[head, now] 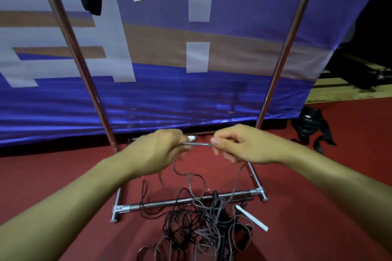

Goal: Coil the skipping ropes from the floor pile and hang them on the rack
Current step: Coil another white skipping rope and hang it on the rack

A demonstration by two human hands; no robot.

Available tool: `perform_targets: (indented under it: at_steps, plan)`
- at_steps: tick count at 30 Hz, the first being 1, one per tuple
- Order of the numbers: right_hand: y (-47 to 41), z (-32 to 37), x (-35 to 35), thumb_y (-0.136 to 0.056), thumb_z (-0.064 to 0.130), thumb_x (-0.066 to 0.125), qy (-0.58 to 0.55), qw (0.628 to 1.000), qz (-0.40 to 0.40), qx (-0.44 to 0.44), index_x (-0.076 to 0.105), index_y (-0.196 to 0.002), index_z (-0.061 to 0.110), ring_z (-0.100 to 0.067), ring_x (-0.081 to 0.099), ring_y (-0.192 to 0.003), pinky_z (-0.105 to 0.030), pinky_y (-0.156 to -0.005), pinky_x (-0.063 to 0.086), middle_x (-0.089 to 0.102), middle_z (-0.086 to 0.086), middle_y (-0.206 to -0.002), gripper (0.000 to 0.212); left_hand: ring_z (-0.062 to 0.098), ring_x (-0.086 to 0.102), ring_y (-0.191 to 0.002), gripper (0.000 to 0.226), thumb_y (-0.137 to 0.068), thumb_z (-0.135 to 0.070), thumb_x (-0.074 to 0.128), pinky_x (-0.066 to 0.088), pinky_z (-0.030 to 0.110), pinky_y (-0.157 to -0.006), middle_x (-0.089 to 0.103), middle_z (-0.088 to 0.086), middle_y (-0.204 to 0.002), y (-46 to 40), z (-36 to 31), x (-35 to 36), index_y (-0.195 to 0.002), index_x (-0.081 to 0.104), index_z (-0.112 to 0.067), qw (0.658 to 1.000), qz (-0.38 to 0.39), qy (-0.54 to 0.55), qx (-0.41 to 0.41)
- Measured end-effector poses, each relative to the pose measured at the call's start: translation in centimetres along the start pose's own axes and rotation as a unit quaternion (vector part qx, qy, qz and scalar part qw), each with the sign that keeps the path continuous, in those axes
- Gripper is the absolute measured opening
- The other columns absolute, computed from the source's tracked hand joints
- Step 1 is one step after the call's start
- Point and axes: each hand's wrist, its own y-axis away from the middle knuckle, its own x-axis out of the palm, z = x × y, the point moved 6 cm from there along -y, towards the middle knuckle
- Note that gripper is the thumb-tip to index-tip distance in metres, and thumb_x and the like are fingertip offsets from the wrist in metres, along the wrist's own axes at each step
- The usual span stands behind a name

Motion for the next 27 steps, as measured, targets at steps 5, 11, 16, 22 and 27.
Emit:
perform_targets:
  at_steps: [5,11,16,22,27]
  plan:
    - [1.8,-3.8,-0.8,-0.108,0.044,0.043,0.092,0.987,0.092,0.093,0.062,-0.078,0.017,-0.005,0.043,-0.05,-0.022,-0.058,0.04,0.05,0.01,-0.055,0.044,0.014,0.06,-0.103,0.054,-0.085,-0.072,0.049,0.038,0.024,-0.086,0.052,-0.009,-0.104,2.7,7.1,-0.4,-0.105,0.063,-0.024,0.983,0.116,-0.063,-0.129]
    - [0.1,-0.8,0.5,-0.107,0.043,0.047,0.102,0.995,-0.008,-0.016,0.062,-0.076,0.029,-0.003,0.05,-0.058,-0.026,-0.064,0.043,0.058,0.012,-0.065,0.037,-0.001,0.055,-0.11,0.054,-0.088,-0.066,0.063,0.045,0.019,-0.1,0.052,-0.012,-0.125,0.8,-0.9,2.0,-0.135,0.055,-0.039,0.992,0.112,0.061,-0.025]
    - [0.0,-1.4,0.1,-0.106,0.047,0.046,0.029,0.998,-0.002,0.05,0.06,-0.071,0.023,-0.009,0.045,-0.049,-0.027,-0.054,0.043,0.052,0.009,-0.054,0.045,0.018,0.059,-0.083,0.036,-0.106,-0.041,0.045,0.048,0.038,-0.085,0.057,-0.003,-0.088,-1.0,-0.9,1.4,-0.084,0.064,-0.019,0.999,0.05,0.008,0.02]
    - [1.7,-4.6,0.2,-0.11,0.038,0.042,0.021,0.989,0.083,0.118,0.058,-0.08,0.018,-0.008,0.041,-0.048,-0.025,-0.054,0.043,0.045,0.014,-0.05,0.039,0.027,0.062,-0.104,0.022,-0.1,-0.038,0.061,0.041,0.03,-0.083,0.058,0.003,-0.101,0.9,6.2,0.2,-0.096,0.065,-0.017,0.98,0.088,-0.112,-0.139]
    - [0.1,-0.5,0.7,-0.109,0.039,0.043,0.03,0.999,0.032,0.012,0.06,-0.082,0.024,-0.001,0.043,-0.05,-0.015,-0.055,0.036,0.052,0.019,-0.056,0.036,0.013,0.055,-0.109,0.052,-0.09,-0.062,0.062,0.043,0.029,-0.099,0.058,-0.003,-0.115,-0.3,-0.5,-0.3,-0.132,0.054,-0.032,0.994,0.047,0.036,-0.087]
